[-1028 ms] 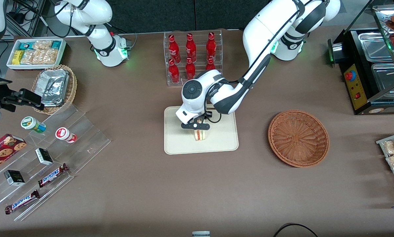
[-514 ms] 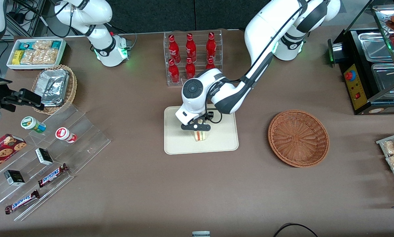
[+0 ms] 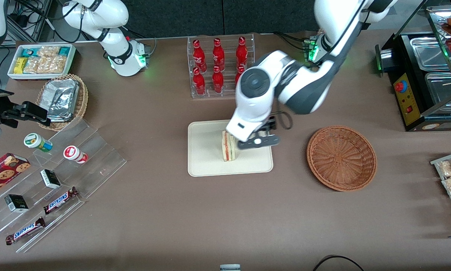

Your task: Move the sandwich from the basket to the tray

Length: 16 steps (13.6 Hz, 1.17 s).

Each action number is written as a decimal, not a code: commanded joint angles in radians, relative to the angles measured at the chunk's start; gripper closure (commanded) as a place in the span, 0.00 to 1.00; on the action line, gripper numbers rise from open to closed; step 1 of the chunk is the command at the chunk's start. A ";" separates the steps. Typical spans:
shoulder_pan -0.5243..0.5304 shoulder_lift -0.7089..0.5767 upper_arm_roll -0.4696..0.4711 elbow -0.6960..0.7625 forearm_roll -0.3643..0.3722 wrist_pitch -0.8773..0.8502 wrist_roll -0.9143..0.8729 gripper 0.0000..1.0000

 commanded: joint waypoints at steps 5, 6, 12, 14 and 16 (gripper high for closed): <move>0.194 -0.178 -0.002 -0.028 -0.018 -0.205 0.166 0.00; 0.223 -0.192 -0.002 -0.028 -0.018 -0.219 0.204 0.00; 0.389 -0.315 0.020 -0.034 -0.068 -0.374 0.534 0.00; 0.383 -0.359 0.105 -0.042 -0.082 -0.417 0.659 0.00; 0.384 -0.395 0.177 -0.050 -0.085 -0.446 0.779 0.00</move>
